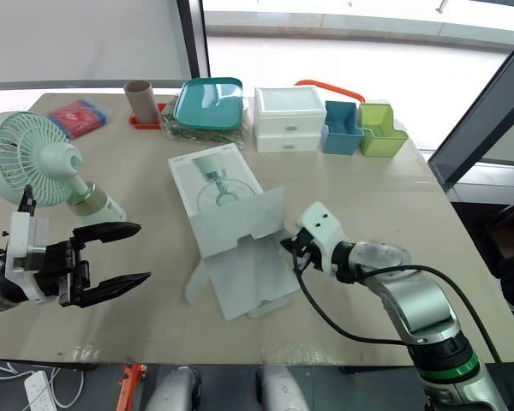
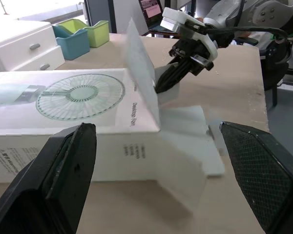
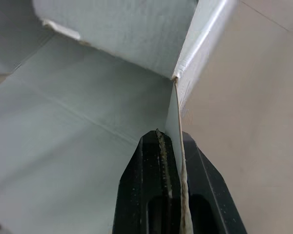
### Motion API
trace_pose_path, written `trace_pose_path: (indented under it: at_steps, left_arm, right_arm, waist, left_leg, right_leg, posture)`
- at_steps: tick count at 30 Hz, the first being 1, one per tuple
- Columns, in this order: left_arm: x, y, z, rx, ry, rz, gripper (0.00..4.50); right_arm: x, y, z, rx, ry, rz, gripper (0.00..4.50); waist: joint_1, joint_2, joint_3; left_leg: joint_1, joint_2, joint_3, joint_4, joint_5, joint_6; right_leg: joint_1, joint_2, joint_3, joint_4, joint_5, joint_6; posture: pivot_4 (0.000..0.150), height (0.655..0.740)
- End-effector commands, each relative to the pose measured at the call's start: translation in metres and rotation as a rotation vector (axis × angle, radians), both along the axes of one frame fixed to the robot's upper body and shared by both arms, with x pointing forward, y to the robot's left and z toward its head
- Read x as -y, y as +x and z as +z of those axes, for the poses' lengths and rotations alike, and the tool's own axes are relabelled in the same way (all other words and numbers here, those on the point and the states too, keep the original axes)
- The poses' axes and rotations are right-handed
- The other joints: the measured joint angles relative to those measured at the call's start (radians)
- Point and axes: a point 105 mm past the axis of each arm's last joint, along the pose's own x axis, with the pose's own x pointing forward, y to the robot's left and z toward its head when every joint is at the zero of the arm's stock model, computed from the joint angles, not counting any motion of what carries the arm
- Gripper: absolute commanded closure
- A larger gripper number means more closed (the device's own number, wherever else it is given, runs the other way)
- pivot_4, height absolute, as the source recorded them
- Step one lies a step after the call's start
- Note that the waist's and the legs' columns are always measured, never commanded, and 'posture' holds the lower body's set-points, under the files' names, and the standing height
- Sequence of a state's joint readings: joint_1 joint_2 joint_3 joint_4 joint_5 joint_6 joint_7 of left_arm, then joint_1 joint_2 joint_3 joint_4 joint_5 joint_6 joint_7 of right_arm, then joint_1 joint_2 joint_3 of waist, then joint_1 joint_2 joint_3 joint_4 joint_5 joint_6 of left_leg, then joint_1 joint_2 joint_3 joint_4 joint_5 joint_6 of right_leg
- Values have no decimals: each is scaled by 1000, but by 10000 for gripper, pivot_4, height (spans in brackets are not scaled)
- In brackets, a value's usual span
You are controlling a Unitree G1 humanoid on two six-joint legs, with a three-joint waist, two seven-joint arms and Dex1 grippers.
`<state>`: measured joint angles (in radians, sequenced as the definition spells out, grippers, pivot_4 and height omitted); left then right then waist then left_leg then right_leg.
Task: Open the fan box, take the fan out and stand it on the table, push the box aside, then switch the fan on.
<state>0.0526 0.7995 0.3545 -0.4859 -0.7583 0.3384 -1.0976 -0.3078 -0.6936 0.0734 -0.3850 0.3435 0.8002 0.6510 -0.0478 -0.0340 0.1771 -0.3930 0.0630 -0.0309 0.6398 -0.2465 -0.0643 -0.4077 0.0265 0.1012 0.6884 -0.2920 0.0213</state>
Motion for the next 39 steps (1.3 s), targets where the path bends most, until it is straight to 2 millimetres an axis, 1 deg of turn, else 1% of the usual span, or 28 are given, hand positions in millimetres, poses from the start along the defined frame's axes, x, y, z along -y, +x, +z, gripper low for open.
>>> trace_pose_path:
  at_steps: [1, 8, 12, 13, 15, 17, 19, 24, 28, 30, 36, 39]
  left_arm:
    - [1, 2, 4, 32, 0, -14, 0]
    - [4, 4, 0, 27, 1, -29, 0]
    - [5, 5, -2, 24, 6, -35, 0]
    - [5, 6, -3, 22, 9, -37, 0]
    - [5, 6, -4, 20, 12, -40, 0]
    - [5, 7, -4, 22, 13, -44, 0]
    - [6, 8, -6, 22, 18, -48, 0]
    - [6, 10, -8, 21, 21, -55, 0]
    - [7, 13, -9, 21, 28, -68, 0]
    - [8, 15, -10, 20, 30, -75, 0]
    - [11, 16, -12, 17, 33, -86, 0]
    - [11, 17, -12, 16, 36, -89, 0]
  right_arm:
    - [28, 6, 6, 32, -7, -106, 43293]
    - [64, 14, 4, 32, 17, -258, 43293]
    - [79, 16, 3, 28, 40, -331, 43293]
    - [87, 18, 2, 30, 41, -367, 43293]
    - [95, 20, 2, 34, 40, -406, 43293]
    - [107, 22, 1, 34, 46, -466, 43293]
    - [125, 24, 0, 27, 76, -559, 43293]
    - [150, 26, -1, 24, 122, -710, 43293]
    - [179, 25, -5, 3, 181, -896, 43293]
    - [185, 25, -5, 10, 188, -939, 43293]
    - [180, 21, -7, -9, 202, -953, 43293]
    - [175, 23, -9, -12, 208, -948, 43293]
  waist:
    - [0, 0, 0]
    - [0, 0, 0]
    - [0, 0, 0]
    - [0, 0, 0]
    - [0, 0, 0]
    - [0, 0, 0]
    - [0, 0, 0]
    - [0, 0, 0]
    - [0, 0, -1]
    - [0, 0, -1]
    - [0, 0, -1]
    - [0, 0, -1]
  left_leg:
    - [0, 0, 0, 0, 0, 0]
    - [0, 0, 0, 0, 0, 0]
    - [0, 0, 0, 0, 0, 0]
    - [0, 0, 0, 1, 0, 0]
    - [0, 0, 0, 1, 0, 0]
    - [0, 0, 0, 1, 0, 0]
    - [0, 0, 0, 1, 0, 0]
    - [0, -1, 0, 2, 0, 0]
    - [1, -1, 1, 2, 0, 0]
    - [1, -1, 1, 2, 0, 0]
    - [1, -1, 1, 2, 0, 0]
    - [1, -1, 1, 2, 0, 0]
  right_leg:
    - [0, 0, 0, 0, 0, 0]
    - [0, 0, 0, 0, 0, 0]
    - [1, 0, 0, 0, 0, 0]
    - [1, 0, 1, 0, 0, 0]
    - [1, 0, 0, 0, 0, 0]
    - [1, 0, 1, 0, 1, 0]
    - [1, 0, 1, 0, 1, 0]
    - [2, 0, 1, 0, 1, 1]
    - [2, 0, 2, 0, 1, 1]
    - [2, 0, 3, 0, 1, 1]
    - [2, 0, 3, 0, 1, 1]
    - [2, 0, 3, 0, 1, 1]
  posture:
    - [1500, 7400]
    - [1500, 7400]
    - [1500, 7400]
    - [1500, 7400]
    - [1500, 7400]
    - [1500, 7400]
    - [1500, 7400]
    - [1500, 7400]
    - [1500, 7400]
    - [1500, 7400]
    - [1500, 7400]
    - [1500, 7400]
